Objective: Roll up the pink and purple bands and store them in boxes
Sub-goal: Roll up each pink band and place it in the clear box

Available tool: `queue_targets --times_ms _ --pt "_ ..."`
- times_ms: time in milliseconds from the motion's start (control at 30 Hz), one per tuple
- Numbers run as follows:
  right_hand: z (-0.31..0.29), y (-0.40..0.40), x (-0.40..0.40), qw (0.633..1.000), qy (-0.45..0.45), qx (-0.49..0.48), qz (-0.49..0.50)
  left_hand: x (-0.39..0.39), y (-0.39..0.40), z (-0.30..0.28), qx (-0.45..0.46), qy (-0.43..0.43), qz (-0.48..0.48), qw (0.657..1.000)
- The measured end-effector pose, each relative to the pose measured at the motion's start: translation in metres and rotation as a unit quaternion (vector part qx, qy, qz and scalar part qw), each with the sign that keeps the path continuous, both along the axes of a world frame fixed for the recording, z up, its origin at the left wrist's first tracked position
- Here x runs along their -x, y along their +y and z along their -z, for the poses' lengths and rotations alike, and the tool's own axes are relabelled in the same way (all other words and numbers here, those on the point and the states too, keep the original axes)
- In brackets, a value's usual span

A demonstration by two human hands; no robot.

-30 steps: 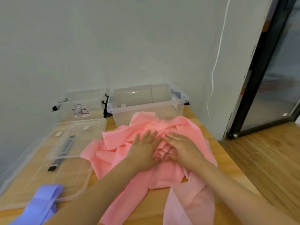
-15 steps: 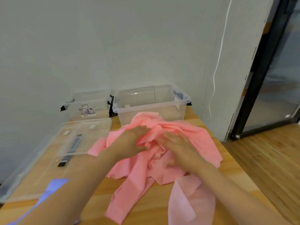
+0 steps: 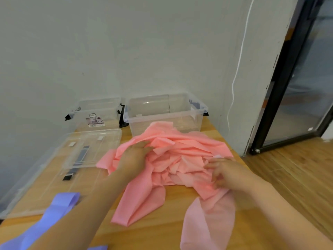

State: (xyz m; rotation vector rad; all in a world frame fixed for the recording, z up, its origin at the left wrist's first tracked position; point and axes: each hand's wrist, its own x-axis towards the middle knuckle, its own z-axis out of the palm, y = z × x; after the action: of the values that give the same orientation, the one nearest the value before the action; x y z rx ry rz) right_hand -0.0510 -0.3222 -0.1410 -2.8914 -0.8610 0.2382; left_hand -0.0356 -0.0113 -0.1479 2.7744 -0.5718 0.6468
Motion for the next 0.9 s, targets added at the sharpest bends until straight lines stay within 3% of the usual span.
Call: queue_targets --times_ms 133,200,267,333,433,500,533,600,667,733,767,833,867,900 --pt "-0.006 0.007 0.003 0.992 -0.055 -0.112 0.018 0.002 0.0 0.002 0.072 -0.03 -0.092 0.993" --pt "-0.011 0.017 0.003 0.963 -0.115 -0.234 0.062 0.003 -0.001 -0.002 0.113 0.104 -0.179 0.972" --pt "-0.012 0.026 -0.004 0.93 -0.174 -0.308 0.096 0.003 -0.007 -0.001 0.131 0.235 -0.208 0.941" --pt "-0.01 0.035 -0.013 0.915 -0.162 -0.348 0.123 0.01 -0.022 0.002 0.107 0.23 -0.193 0.948" --pt "-0.01 0.044 -0.02 0.908 -0.1 -0.389 0.116 0.038 -0.058 0.002 0.039 0.131 -0.157 0.978" --pt "-0.013 0.048 -0.019 0.898 -0.066 -0.424 0.1 0.066 -0.073 0.005 -0.006 0.047 -0.077 0.996" --pt "-0.015 0.049 -0.017 0.892 -0.05 -0.44 0.093 0.083 -0.079 0.004 -0.025 0.045 -0.034 0.998" --pt "-0.012 0.051 -0.013 0.905 -0.014 -0.415 0.09 0.106 -0.089 0.015 -0.152 0.083 0.04 0.984" --pt "-0.002 0.052 -0.011 0.952 0.007 -0.286 0.106 0.125 -0.087 0.026 -0.189 0.164 0.077 0.965" --pt "0.013 0.053 -0.01 0.978 0.015 -0.157 0.135 0.127 -0.073 0.005 -0.073 0.209 0.084 0.972" --pt "0.019 0.053 -0.011 0.978 0.007 -0.145 0.152 0.116 -0.062 -0.002 0.015 0.239 0.099 0.966" --pt "0.023 0.052 -0.009 0.956 -0.025 -0.224 0.188 0.093 -0.037 -0.027 0.222 0.278 0.095 0.93" --pt "0.021 0.051 -0.007 0.939 -0.051 -0.275 0.199 0.075 -0.021 -0.033 0.305 0.232 0.042 0.923" --pt "0.019 0.052 -0.006 0.932 -0.081 -0.295 0.195 0.054 -0.003 -0.033 0.329 0.159 -0.034 0.93"
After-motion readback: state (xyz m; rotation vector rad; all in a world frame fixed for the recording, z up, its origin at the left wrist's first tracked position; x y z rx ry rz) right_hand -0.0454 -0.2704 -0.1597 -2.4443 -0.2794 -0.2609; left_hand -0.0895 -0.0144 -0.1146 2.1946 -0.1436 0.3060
